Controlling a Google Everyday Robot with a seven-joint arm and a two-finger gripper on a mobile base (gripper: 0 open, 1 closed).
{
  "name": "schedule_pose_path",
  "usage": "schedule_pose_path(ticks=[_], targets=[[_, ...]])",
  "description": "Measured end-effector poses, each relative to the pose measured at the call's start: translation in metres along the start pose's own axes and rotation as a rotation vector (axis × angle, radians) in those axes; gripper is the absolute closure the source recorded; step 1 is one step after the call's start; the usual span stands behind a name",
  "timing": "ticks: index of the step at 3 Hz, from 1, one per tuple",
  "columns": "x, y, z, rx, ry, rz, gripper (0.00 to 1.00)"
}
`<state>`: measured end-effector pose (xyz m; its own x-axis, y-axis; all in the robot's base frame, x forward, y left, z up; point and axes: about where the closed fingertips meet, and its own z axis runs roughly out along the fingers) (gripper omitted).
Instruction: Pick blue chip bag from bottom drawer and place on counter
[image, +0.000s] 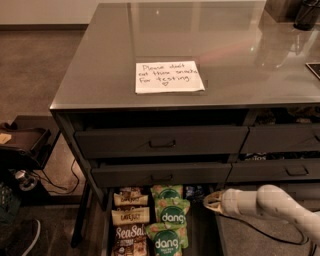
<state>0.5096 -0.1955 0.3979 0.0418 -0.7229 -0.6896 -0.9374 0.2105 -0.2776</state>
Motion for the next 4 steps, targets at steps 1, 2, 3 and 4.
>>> schedule_pose_path(ticks=[1,2,3,4], targets=[[-0.003,0.003,0.009,-0.014,-0.006,-0.002,1.00],[0.021,-0.003,0.020,0.053,0.004,-0.067,1.00],[0.049,-0.012,0.047,0.136,-0.003,-0.135,1.00],[0.073,-0.016,0.067,0.194,0.020,-0.179,1.00]])
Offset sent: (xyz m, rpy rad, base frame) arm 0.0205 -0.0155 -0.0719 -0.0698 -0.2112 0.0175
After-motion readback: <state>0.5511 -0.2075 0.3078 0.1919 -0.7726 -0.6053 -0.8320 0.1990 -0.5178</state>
